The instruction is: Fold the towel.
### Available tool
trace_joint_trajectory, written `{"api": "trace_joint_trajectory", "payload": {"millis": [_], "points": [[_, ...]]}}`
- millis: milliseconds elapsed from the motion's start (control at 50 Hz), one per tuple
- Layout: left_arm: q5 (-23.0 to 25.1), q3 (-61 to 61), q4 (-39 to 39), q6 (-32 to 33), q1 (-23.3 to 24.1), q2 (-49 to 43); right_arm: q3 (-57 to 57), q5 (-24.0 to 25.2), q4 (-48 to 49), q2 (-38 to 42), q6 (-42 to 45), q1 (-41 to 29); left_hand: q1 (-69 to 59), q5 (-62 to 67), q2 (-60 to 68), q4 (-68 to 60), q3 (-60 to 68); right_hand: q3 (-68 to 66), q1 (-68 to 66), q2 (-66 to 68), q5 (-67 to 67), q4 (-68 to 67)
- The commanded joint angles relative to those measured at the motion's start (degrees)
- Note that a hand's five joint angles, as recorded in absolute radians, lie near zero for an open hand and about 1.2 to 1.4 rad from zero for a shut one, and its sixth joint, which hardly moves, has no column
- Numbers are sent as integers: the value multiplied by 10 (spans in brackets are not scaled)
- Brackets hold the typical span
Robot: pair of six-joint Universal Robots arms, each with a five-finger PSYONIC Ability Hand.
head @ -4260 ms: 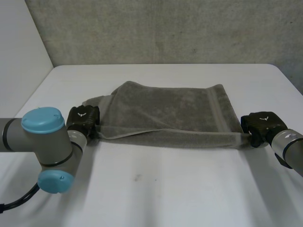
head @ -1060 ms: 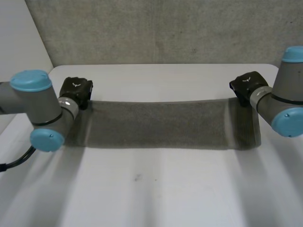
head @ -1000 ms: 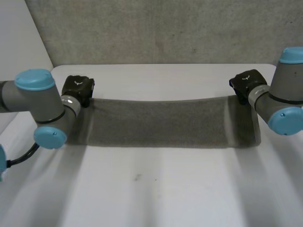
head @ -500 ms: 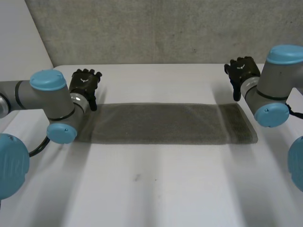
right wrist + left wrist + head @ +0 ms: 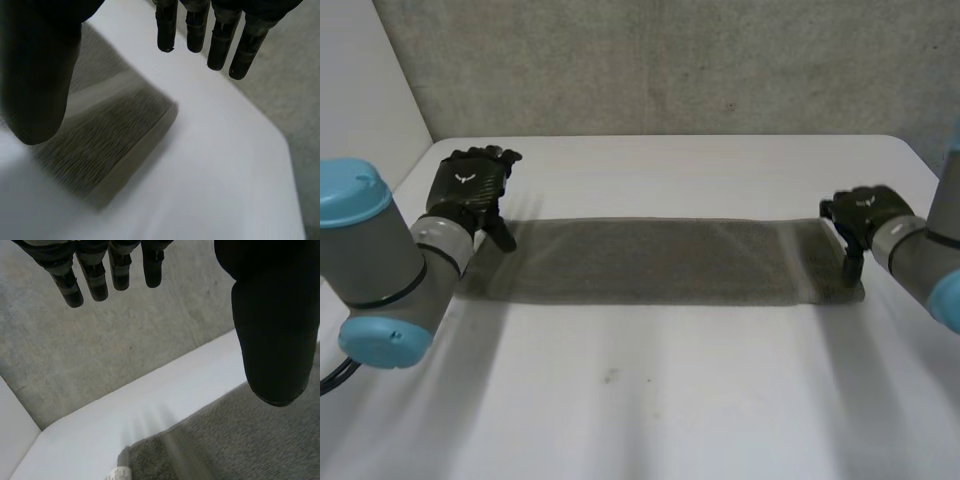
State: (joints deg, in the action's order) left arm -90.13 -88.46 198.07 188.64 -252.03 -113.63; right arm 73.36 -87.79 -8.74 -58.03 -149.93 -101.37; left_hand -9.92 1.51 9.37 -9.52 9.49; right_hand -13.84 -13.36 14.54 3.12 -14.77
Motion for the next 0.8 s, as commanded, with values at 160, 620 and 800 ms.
{"api": "trace_joint_trajectory", "payload": {"millis": [160,620,800], "points": [[0,-34,24,-22,7,13,108,61,129,19,5,27,-1,-15,6,-5,5,-141,-146,134,148,-131],[0,-43,25,-22,8,9,101,67,140,46,10,75,-1,-15,6,-5,5,-662,-666,655,669,-652],[0,-49,25,-22,7,10,71,66,120,42,43,166,-1,-15,6,-5,5,-662,-666,655,669,-652]]}}
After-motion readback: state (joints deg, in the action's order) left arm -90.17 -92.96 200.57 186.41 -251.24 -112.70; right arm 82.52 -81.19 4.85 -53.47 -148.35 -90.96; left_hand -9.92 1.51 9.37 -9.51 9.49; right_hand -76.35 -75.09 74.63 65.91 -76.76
